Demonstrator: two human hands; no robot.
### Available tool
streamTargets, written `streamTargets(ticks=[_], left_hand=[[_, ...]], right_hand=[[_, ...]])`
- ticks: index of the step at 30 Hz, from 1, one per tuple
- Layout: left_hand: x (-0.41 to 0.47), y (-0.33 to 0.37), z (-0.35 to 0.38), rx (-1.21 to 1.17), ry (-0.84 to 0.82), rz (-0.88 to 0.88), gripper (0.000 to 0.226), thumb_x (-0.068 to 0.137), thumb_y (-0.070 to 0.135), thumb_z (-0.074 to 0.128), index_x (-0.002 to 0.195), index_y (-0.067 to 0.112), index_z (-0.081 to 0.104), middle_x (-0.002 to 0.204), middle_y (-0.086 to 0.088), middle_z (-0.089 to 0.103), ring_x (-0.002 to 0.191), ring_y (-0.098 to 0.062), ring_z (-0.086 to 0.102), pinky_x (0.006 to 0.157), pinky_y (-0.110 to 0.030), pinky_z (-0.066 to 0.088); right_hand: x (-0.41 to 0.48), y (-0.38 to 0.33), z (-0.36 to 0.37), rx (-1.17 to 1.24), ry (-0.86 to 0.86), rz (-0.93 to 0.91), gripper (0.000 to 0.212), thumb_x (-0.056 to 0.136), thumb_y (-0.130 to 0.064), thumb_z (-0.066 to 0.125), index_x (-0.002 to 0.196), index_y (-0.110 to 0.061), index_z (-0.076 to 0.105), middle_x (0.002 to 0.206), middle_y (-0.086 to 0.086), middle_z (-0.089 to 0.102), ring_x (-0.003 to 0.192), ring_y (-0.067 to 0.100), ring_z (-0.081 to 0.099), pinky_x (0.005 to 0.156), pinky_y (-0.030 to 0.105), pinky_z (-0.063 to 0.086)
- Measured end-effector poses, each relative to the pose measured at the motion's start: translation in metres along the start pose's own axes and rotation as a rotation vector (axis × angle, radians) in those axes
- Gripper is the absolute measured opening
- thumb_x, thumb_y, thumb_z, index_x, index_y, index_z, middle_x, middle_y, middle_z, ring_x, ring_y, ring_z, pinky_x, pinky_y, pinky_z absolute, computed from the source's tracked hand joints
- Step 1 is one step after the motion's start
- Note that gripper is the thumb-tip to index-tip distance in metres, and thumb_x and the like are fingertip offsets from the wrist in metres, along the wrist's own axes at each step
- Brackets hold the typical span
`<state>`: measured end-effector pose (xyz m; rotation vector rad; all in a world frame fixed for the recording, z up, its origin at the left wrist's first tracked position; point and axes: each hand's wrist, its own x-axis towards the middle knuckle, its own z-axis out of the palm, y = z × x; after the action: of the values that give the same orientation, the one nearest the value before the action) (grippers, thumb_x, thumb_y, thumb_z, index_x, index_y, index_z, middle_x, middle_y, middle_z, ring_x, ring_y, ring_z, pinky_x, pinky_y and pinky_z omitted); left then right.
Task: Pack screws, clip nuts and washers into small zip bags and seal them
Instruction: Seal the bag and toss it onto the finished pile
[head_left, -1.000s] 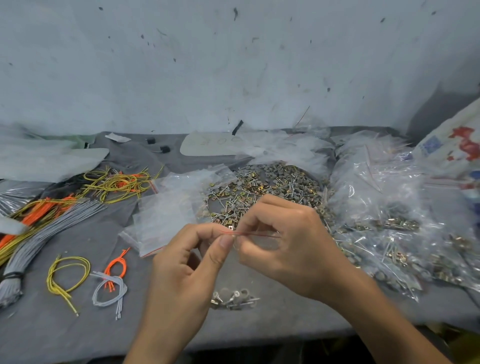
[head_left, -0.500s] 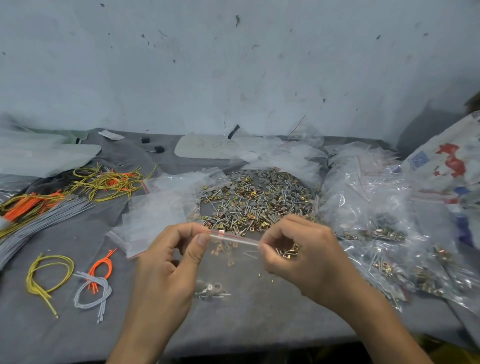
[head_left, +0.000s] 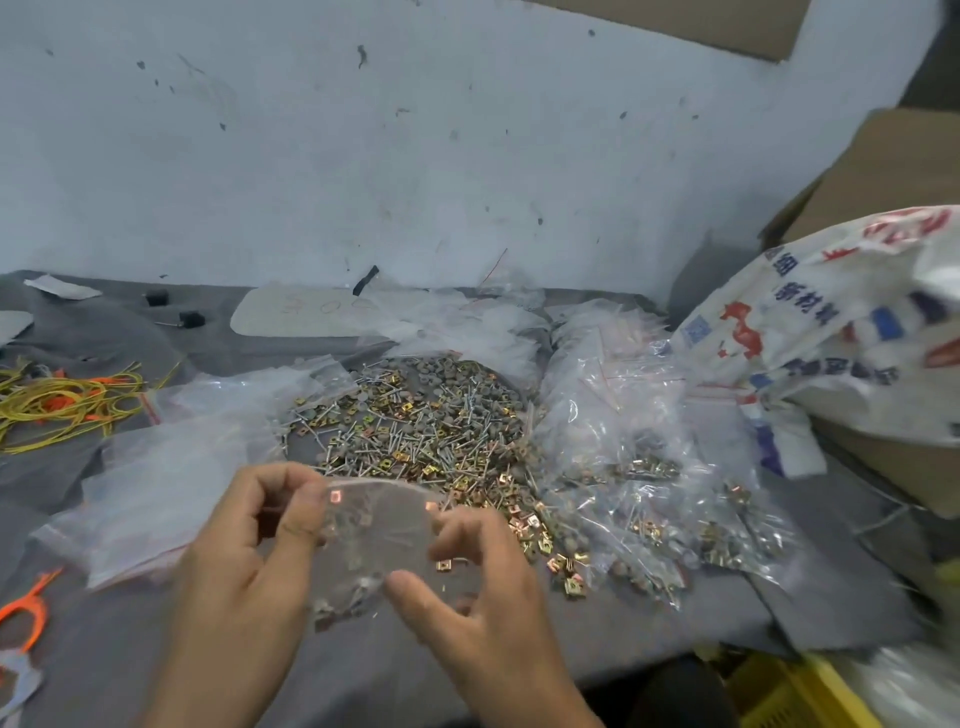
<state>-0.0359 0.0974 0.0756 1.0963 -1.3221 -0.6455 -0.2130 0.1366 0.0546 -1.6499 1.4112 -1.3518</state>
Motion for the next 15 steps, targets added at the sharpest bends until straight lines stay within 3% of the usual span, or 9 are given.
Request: streamTargets(ticks=[2,4,6,8,12,15], left_hand=[[-0.002,0.004,0.010,-0.114,-0.067,-0.018,0.009,0.093,0.044,0.064,0.090,0.035,0.062,0.068,0.003,0.062,0.046,-0.009,0.053,0.045,-0.021,0.045],[-0.005,0.006,0.020,-0.238,-0.169,-0.059,0.009,0.094,0.033,0.064,0.086,0.031,0.063,0.065,-0.004,0.060,0.048,-0.014,0.052,0.042,-0.022,0.044],[-0.009,0.005,0.029,-0.302,-0.248,-0.092,0.006,0.090,0.028,0.058,0.086,0.028,0.064,0.066,-0.007,0.060,0.052,-0.019,0.053,0.042,-0.027,0.046],[-0.011,0.002,0.032,-0.302,-0.261,-0.117,0.010,0.088,0.028,0.059,0.091,0.031,0.067,0.075,-0.008,0.064,0.060,-0.017,0.059,0.044,-0.030,0.049],[-0.009,-0.029,0.007,-0.145,-0.174,-0.155,0.019,0.091,0.031,0.065,0.098,0.048,0.069,0.090,0.005,0.071,0.075,-0.006,0.064,0.048,-0.023,0.052],[-0.005,-0.064,-0.028,-0.010,-0.084,-0.233,0.034,0.097,0.010,0.058,0.094,0.041,0.072,0.084,0.005,0.073,0.070,-0.004,0.065,0.046,-0.018,0.051]], right_hand=[[-0.005,0.006,-0.001,0.145,0.040,0.115,0.061,0.065,-0.046,0.090,0.106,-0.046,0.045,0.132,-0.026,0.055,0.119,0.001,0.058,0.082,0.028,0.054],[-0.003,0.014,-0.005,0.356,-0.068,0.235,0.075,0.066,-0.036,0.093,0.123,-0.047,0.045,0.130,-0.023,0.061,0.113,0.007,0.066,0.080,0.038,0.059],[0.000,0.021,-0.009,0.471,-0.175,0.283,0.045,0.079,-0.025,0.083,0.118,-0.032,0.060,0.107,-0.005,0.074,0.082,0.016,0.072,0.054,0.032,0.057],[0.007,0.028,-0.019,0.365,-0.159,0.205,0.006,0.090,-0.022,0.071,0.095,-0.021,0.069,0.076,0.004,0.071,0.059,0.017,0.063,0.040,0.024,0.045],[0.032,0.051,-0.080,0.062,0.134,0.135,0.013,0.094,-0.033,0.067,0.087,-0.023,0.071,0.070,-0.003,0.070,0.056,0.003,0.060,0.049,0.016,0.045],[0.062,0.080,-0.136,-0.154,0.369,0.190,0.010,0.096,-0.032,0.065,0.094,-0.023,0.069,0.074,-0.006,0.071,0.061,0.008,0.065,0.056,0.022,0.051]])
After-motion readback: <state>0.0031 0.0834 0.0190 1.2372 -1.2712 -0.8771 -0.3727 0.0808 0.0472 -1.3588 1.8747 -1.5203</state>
